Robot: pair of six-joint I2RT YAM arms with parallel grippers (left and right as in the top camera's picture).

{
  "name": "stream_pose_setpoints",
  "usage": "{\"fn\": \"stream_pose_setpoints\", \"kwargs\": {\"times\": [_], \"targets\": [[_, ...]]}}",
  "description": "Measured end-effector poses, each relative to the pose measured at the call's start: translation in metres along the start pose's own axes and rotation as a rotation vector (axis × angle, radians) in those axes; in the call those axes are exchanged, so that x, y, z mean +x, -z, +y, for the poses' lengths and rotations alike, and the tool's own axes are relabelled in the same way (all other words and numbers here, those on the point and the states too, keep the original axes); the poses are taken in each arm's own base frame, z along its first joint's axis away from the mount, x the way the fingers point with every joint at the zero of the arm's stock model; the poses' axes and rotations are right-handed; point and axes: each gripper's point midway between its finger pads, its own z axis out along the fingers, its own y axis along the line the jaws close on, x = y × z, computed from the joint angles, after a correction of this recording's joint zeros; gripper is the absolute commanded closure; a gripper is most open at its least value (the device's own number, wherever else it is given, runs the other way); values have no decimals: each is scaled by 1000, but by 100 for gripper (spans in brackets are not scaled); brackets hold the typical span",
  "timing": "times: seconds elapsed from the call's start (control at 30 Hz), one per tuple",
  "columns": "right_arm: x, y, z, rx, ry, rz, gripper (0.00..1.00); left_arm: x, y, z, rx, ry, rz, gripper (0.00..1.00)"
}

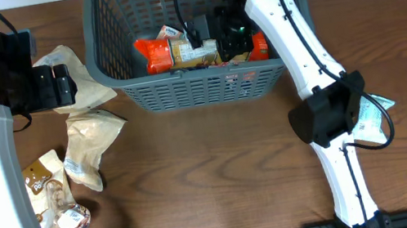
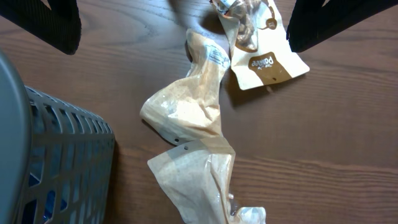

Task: Pack container
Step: 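Lift the orange package into the basket and release it, then move the right gripper toward the light-blue packet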

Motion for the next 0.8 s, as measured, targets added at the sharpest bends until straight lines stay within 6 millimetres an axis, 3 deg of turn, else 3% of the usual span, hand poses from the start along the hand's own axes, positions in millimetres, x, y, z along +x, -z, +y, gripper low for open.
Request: {"fn": "stream_pose_setpoints", "kwargs": {"times": [0.13,0.27,0.4,0.5,0.6,0.67,0.73,0.8], "targets": [[-3,12,-9,59,-29,-20,44,0,0,0,0,0,0,5],[-4,35,-12,114,-44,-36,46,0,0,0,0,0,0,5],[-2,83,-20,241,-92,-88,47,0,0,0,0,0,0,5],[9,142,-32,405,-219,-166,38,0,0,0,0,0,0,5],[46,206,-42,573,-451,-240,33,0,0,0,0,0,-1,5],[90,248,-39,668,-668,-279,35,-2,0,0,0,0,-6,5],[139,279,-27,732,-906,-306,36,-2,0,0,0,0,-10,5],[182,295,-10,760,-1123,-310,39,-3,0,0,-1,1,-14,5]]}}
